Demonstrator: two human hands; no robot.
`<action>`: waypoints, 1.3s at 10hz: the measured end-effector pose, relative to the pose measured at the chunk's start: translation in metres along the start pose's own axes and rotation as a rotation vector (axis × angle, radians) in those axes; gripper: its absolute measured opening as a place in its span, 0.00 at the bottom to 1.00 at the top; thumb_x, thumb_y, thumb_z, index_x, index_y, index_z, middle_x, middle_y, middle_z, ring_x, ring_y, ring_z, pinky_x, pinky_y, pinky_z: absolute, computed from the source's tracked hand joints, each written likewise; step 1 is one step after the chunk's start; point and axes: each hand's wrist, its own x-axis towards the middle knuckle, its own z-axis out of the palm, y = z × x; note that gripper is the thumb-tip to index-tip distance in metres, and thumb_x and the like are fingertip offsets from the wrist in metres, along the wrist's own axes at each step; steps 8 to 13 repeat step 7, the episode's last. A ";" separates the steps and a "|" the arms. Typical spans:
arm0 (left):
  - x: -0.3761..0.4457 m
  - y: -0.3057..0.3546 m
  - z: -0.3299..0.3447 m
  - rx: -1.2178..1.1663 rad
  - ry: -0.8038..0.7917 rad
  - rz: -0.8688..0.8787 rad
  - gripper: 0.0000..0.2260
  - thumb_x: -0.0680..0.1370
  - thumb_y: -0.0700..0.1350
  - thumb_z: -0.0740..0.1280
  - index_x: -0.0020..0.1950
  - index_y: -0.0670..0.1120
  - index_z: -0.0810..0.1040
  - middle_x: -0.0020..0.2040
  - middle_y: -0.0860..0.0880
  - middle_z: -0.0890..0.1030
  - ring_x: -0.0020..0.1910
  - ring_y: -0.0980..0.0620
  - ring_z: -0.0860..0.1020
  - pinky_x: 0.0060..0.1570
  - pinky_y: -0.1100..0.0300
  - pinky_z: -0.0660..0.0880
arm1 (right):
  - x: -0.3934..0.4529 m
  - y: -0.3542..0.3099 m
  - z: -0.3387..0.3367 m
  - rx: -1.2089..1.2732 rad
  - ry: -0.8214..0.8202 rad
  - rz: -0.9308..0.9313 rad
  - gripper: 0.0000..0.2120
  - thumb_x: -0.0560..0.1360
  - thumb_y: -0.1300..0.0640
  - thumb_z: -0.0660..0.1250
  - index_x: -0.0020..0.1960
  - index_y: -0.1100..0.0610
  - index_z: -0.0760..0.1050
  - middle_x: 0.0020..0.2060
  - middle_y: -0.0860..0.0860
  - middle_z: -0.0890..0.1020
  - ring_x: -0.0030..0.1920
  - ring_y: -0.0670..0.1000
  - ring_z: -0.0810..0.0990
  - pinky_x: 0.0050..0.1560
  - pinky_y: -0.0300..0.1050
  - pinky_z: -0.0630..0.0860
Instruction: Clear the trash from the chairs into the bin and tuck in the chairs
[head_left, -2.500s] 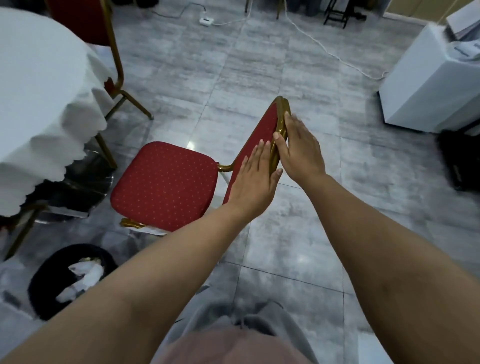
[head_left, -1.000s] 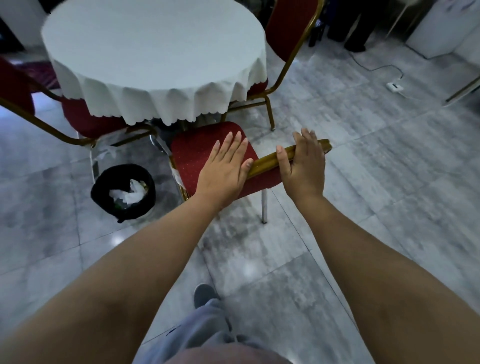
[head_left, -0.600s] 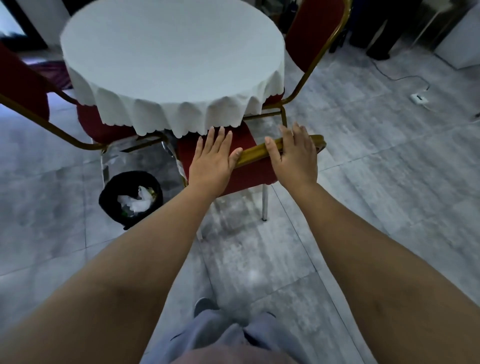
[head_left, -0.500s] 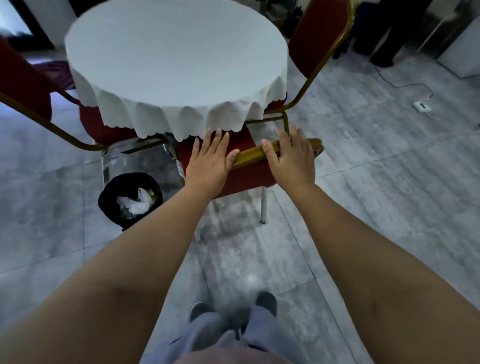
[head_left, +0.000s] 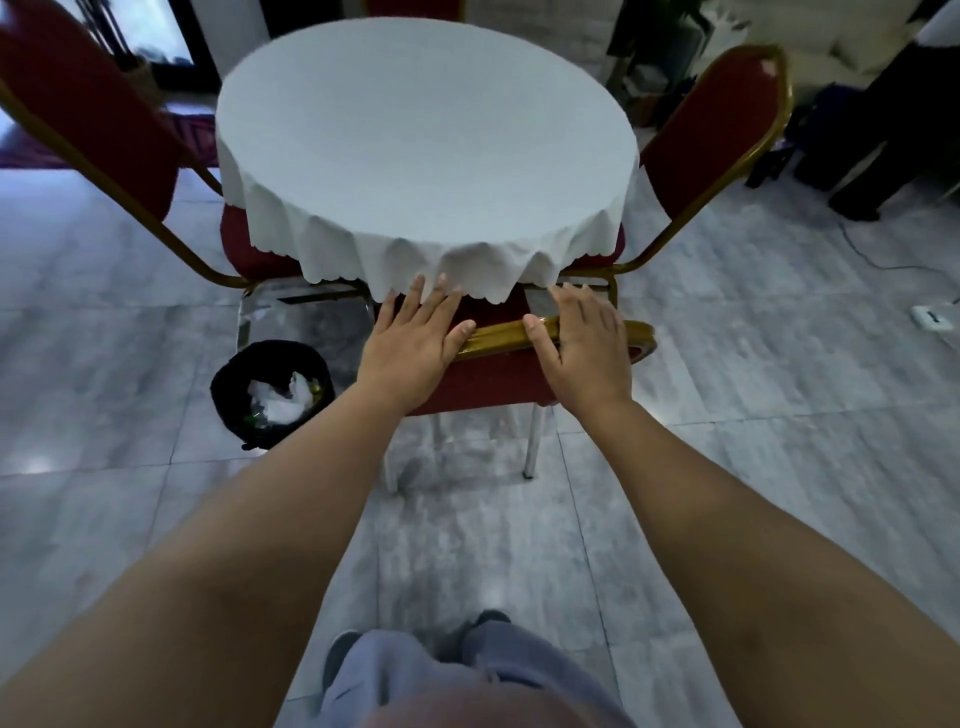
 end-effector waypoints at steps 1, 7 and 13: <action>0.003 0.006 0.000 0.006 -0.010 -0.038 0.29 0.82 0.60 0.40 0.81 0.51 0.49 0.81 0.51 0.49 0.79 0.50 0.41 0.76 0.49 0.38 | 0.006 0.008 -0.002 0.004 -0.021 -0.026 0.32 0.79 0.35 0.46 0.72 0.54 0.68 0.70 0.53 0.72 0.73 0.54 0.65 0.75 0.55 0.59; 0.009 0.019 -0.045 -0.046 -0.062 -0.241 0.28 0.83 0.58 0.39 0.81 0.46 0.41 0.81 0.48 0.41 0.79 0.50 0.38 0.77 0.50 0.37 | 0.039 0.002 -0.028 0.014 -0.257 -0.141 0.32 0.81 0.37 0.44 0.80 0.53 0.53 0.80 0.51 0.54 0.79 0.51 0.50 0.78 0.52 0.47; 0.009 0.019 -0.045 -0.046 -0.062 -0.241 0.28 0.83 0.58 0.39 0.81 0.46 0.41 0.81 0.48 0.41 0.79 0.50 0.38 0.77 0.50 0.37 | 0.039 0.002 -0.028 0.014 -0.257 -0.141 0.32 0.81 0.37 0.44 0.80 0.53 0.53 0.80 0.51 0.54 0.79 0.51 0.50 0.78 0.52 0.47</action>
